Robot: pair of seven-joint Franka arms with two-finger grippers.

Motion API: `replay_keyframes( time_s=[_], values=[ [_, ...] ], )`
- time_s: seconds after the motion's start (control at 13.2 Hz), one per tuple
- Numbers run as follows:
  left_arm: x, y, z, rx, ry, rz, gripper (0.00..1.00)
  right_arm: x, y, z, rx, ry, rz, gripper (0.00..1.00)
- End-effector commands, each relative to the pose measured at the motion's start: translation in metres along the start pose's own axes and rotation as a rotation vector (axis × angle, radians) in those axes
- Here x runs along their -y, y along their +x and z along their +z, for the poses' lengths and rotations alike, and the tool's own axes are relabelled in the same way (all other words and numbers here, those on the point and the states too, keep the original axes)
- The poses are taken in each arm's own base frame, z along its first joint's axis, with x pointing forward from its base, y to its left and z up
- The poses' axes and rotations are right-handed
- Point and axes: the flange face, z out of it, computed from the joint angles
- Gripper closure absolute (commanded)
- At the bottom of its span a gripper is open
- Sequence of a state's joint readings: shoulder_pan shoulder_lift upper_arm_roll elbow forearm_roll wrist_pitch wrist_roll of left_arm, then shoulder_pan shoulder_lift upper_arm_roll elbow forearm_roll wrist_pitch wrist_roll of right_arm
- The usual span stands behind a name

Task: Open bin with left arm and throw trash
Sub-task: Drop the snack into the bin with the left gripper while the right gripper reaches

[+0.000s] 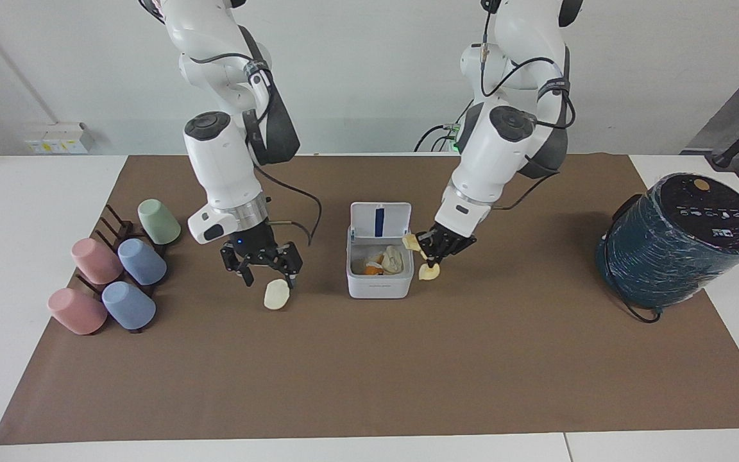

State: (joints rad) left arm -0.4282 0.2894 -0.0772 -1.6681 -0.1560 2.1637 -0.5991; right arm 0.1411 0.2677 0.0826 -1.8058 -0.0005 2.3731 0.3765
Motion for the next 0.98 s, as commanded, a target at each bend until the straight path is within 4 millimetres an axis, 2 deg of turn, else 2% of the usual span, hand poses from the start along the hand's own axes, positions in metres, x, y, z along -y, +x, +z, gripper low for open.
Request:
replay_keyframes(
  time_s=[0.0,0.23,0.38,0.53,0.6,0.76,0.91],
  values=[
    [-0.015,-0.017,0.005,0.008,0.000,-0.003,1.00,-0.008,-0.003,0.035,0.031,-0.072,-0.094,0.00],
    [-0.021,-0.045,0.017,0.031,0.013,0.023,1.00,-0.015,-0.014,0.075,0.096,-0.099,-0.140,0.00],
    [-0.018,-0.062,0.031,0.023,0.008,0.035,0.98,-0.017,-0.025,0.093,0.126,-0.103,-0.161,0.00],
    [-0.016,-0.064,0.034,0.020,0.006,0.034,0.61,-0.019,-0.038,0.103,0.157,-0.102,-0.174,0.00],
    [-0.017,-0.064,0.033,0.020,0.005,0.036,0.38,-0.020,-0.042,0.107,0.171,-0.101,-0.183,0.00],
    [-0.020,-0.054,0.024,0.007,-0.008,0.029,0.25,-0.013,-0.052,0.110,0.190,-0.081,-0.176,0.00],
    [-0.027,-0.042,0.007,0.005,-0.023,0.018,0.21,-0.007,-0.053,0.109,0.179,-0.055,-0.160,0.00]
  ],
)
